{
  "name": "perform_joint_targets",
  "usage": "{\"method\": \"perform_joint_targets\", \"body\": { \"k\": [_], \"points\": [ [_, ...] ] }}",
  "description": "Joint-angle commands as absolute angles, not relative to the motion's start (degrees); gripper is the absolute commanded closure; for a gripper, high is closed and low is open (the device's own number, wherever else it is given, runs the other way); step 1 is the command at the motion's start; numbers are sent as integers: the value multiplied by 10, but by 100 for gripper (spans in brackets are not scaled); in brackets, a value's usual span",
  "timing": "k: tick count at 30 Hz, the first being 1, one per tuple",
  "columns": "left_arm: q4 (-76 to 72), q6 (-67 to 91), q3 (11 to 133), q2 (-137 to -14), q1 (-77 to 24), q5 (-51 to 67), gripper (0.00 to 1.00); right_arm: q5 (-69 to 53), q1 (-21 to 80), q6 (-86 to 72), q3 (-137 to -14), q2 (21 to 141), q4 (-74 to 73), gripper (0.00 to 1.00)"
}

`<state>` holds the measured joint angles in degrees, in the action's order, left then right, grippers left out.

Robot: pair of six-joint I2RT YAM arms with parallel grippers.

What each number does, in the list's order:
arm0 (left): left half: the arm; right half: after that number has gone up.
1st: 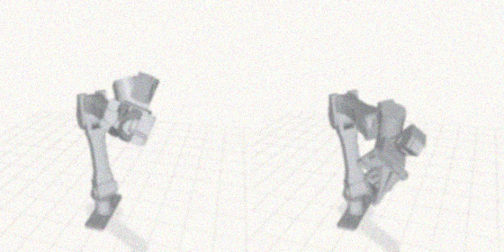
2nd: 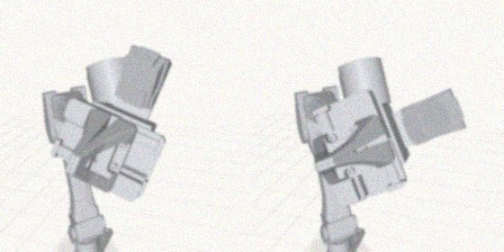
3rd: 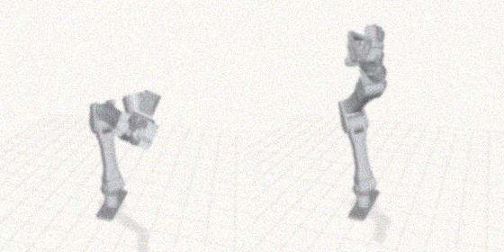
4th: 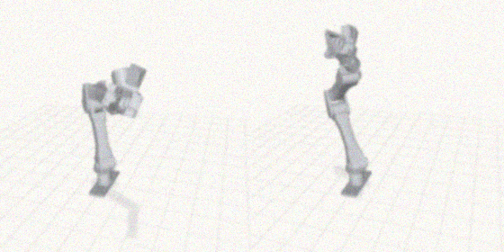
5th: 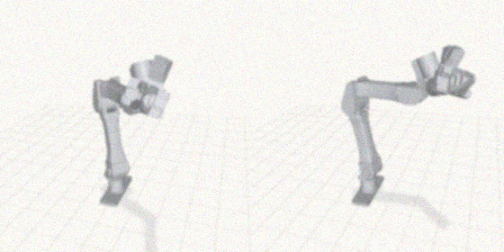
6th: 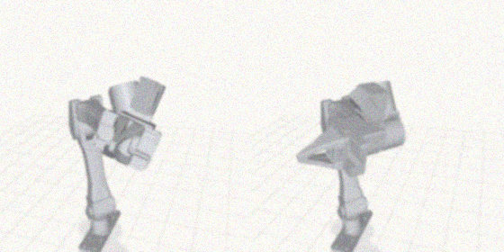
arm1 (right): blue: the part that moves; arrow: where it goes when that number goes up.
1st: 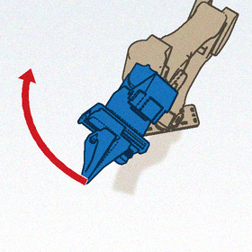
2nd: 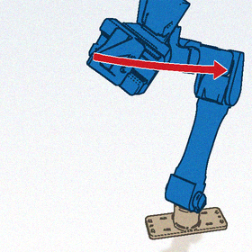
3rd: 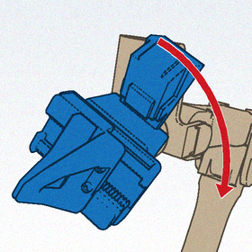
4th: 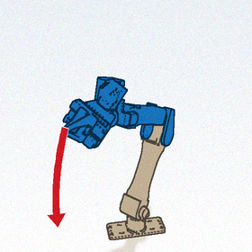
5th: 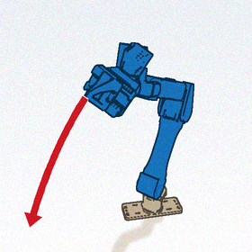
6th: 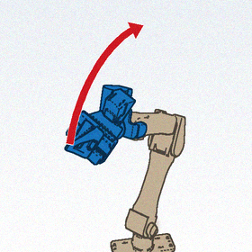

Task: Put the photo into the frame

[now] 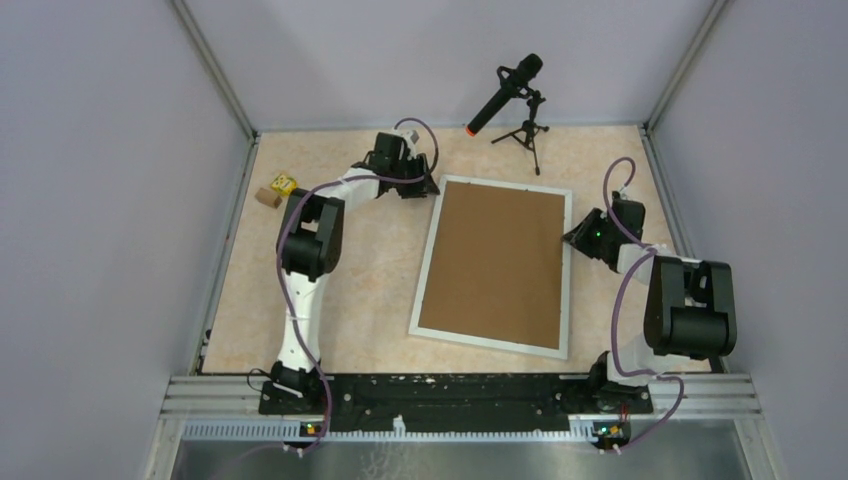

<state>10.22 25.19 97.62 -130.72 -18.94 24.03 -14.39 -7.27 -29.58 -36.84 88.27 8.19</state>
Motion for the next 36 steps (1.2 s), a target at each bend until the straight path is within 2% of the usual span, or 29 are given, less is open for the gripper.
{"method": "perform_joint_targets", "body": {
  "k": [1, 8, 14, 27, 36],
  "points": [
    [59, 255, 1006, -1307, -194, 205, 50, -137, -74, -277, -362, 896, 96, 80],
    [71, 247, 1043, -1336, -202, 189, 49, -129, -74, -262, -375, 903, 70, 95],
    [73, 238, 1067, -1347, -212, 149, 53, -140, -74, -261, -374, 905, 75, 96],
    [87, 227, 1044, -1354, -213, 159, 62, -144, -74, -263, -372, 903, 79, 96],
    [128, 217, 1068, -1381, -217, 193, 63, -143, -73, -264, -373, 905, 77, 96]
  ]
}}
